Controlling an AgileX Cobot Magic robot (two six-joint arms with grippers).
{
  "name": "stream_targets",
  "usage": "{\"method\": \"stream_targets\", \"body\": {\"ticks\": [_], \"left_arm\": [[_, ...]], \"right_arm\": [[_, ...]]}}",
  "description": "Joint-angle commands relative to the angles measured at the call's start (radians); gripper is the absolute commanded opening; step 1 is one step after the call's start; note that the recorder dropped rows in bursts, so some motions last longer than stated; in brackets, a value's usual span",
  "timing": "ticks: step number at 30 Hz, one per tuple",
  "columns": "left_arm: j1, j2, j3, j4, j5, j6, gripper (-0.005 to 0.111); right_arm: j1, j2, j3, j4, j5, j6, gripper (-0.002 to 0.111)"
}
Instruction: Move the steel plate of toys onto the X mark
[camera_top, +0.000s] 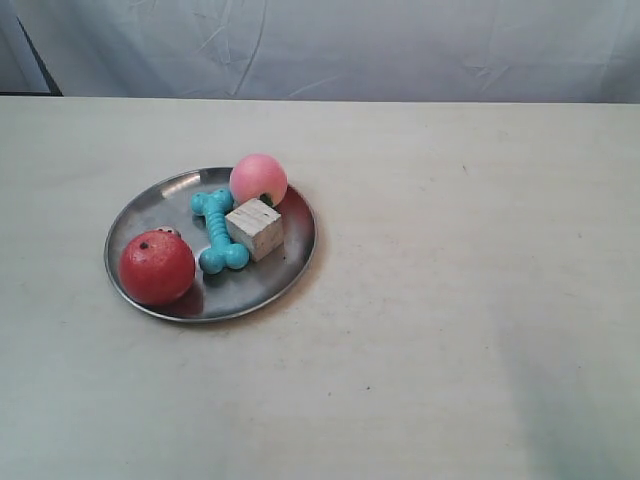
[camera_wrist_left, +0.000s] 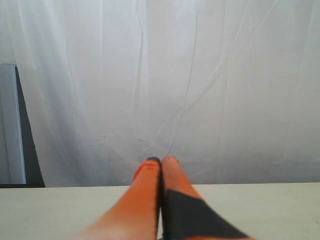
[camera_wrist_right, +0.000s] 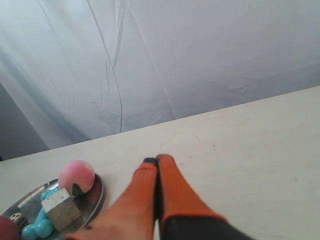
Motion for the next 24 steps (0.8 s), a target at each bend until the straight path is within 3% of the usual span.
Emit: {"method": "stream_targets", "body": {"ticks": [1, 10, 15, 20, 24], "left_arm": [[-0.003, -0.005, 0.003, 0.015, -0.004, 0.005, 0.0], [-0.003, -0.005, 0.046, -0.006, 0.061, -0.001, 0.0], [-0.003, -0.046, 0.237, -0.103, -0.074, -0.001, 0.0], [-0.003, -0.204, 0.409, -0.301, -0.214, -0.001, 0.0], [-0.003, -0.284, 0.475, -0.296, -0.289, 0.003, 0.0]], "right_arm": [[-0.006, -0.006, 0.002, 0.002, -0.002, -0.003, 0.0], [-0.006, -0.006, 0.002, 0.002, -0.002, -0.003, 0.0], [-0.006, -0.006, 0.002, 0.002, -0.002, -0.003, 0.0], [-0.006, -0.006, 0.002, 0.022, 0.003, -0.003, 0.0], [-0.006, -0.006, 0.002, 0.022, 0.003, -0.003, 0.0]]}}
